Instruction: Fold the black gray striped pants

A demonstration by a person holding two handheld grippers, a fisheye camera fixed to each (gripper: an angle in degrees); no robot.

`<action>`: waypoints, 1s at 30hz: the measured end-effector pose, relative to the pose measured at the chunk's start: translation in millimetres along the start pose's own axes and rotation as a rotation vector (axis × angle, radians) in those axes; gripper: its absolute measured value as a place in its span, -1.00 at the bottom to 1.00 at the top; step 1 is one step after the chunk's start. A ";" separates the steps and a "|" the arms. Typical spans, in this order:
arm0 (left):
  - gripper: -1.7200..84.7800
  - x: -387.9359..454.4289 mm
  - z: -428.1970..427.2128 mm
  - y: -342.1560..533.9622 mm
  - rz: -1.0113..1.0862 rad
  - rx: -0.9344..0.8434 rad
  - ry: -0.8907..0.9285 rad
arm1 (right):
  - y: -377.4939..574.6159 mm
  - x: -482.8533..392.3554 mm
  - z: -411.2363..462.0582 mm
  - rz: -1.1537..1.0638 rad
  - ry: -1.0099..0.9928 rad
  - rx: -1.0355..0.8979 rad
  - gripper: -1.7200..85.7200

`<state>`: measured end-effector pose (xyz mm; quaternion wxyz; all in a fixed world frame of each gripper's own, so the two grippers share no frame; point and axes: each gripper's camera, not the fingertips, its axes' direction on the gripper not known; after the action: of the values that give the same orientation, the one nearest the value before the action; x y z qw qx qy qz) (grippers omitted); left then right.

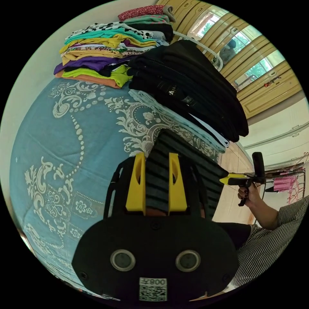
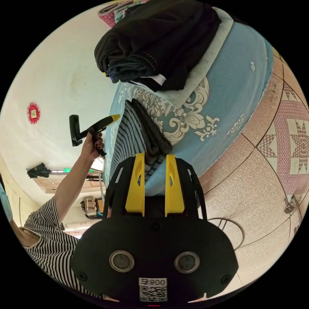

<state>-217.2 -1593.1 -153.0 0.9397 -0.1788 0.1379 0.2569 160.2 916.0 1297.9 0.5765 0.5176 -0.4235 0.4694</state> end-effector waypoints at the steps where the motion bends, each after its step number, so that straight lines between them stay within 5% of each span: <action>1: -0.71 -0.4 3.1 -10.9 0.007 -0.010 -0.003 | -2.6 4.9 -1.0 0.008 -0.005 -0.007 -0.74; 14: -0.87 -16.5 59.1 -118.7 0.054 -0.114 0.179 | -5.8 6.9 -3.2 0.017 -0.023 -0.031 -0.80; 30: -0.89 -21.7 25.7 -52.5 0.142 0.050 0.202 | 35.9 -104.1 -10.9 -0.243 -0.109 0.013 -0.81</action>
<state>-203.0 -1634.3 -108.4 0.9047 -0.1701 0.2507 0.2997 104.2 917.0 1202.5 0.6019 0.5936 -0.3854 0.3699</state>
